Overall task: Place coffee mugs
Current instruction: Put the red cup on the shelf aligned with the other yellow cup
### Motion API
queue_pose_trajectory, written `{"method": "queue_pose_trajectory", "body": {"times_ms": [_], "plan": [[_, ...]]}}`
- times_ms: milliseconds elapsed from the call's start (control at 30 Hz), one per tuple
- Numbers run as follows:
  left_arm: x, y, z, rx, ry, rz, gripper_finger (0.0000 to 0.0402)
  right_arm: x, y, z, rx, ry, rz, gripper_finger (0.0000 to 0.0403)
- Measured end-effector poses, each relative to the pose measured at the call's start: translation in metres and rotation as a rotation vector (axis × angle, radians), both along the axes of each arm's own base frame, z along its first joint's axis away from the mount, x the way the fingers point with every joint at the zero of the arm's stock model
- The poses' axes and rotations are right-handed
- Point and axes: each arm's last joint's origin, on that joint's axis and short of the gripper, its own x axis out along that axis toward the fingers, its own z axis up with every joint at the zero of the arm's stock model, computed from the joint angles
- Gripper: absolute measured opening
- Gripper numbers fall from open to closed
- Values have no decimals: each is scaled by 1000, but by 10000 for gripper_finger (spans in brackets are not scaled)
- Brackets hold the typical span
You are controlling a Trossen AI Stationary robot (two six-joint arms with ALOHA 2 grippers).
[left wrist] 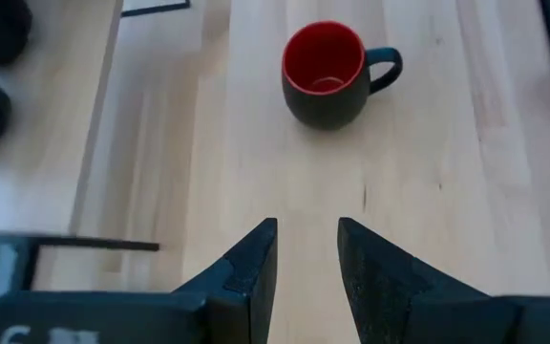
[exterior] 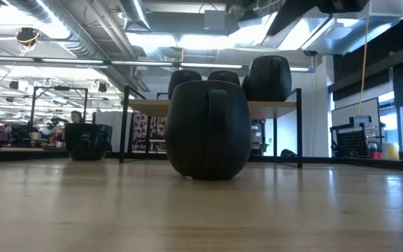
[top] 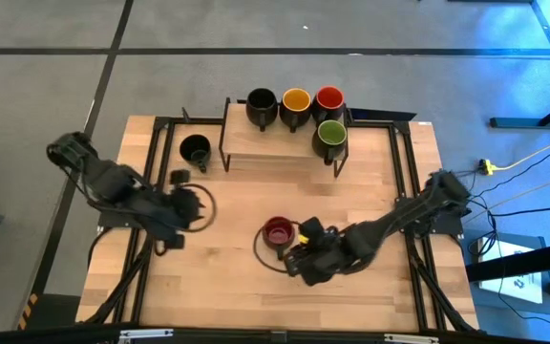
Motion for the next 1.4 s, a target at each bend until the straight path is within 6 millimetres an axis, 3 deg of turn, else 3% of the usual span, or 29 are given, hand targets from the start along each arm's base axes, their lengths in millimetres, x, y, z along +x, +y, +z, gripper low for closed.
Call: {"method": "queue_pose_trajectory", "body": {"times_ms": [200,400,600,967,1100,1267,1400], "plan": [[-31,13,-12,-92,-70,53,107,38,14,-16,93,64,-113,193],[-40,19,-16,-116,-82,71,107,61,27,-52,114,96,-226,193],[-40,19,-16,-82,-75,32,107,68,30,-84,71,133,-289,193],[-40,19,-16,-80,-73,29,107,72,27,-107,-141,76,-325,189],[-40,18,-16,-89,-65,22,107,73,26,-116,-184,87,-323,148],[-40,19,-17,-79,-59,11,107,71,25,-118,-235,95,-311,50],[-40,19,-17,-64,-56,-7,107,70,24,-118,-255,117,-287,44]]}}
